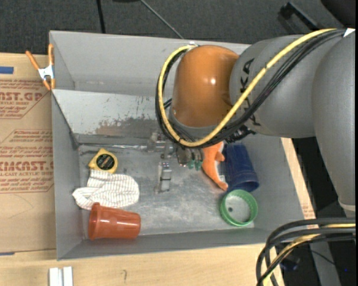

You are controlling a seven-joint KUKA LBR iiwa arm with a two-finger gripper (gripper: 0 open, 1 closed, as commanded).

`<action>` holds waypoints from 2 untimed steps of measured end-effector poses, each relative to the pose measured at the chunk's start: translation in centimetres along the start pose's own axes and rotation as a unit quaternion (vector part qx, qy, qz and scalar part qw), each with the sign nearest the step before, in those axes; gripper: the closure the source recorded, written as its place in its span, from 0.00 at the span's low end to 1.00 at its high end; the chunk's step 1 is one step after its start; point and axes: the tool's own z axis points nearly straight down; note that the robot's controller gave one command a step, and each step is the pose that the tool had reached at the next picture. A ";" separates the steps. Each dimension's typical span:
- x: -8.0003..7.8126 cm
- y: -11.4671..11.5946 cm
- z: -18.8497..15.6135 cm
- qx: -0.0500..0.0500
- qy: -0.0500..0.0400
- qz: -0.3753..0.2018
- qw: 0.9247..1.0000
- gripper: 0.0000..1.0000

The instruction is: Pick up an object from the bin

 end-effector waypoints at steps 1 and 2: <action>-0.2 -0.1 -0.5 0.000 -0.004 0.001 1.000 0.00; 0.1 3.0 -5.8 0.001 -0.002 -0.014 1.000 0.00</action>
Offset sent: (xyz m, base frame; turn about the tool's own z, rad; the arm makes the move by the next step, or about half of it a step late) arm -0.0014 0.0418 0.0793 -0.0395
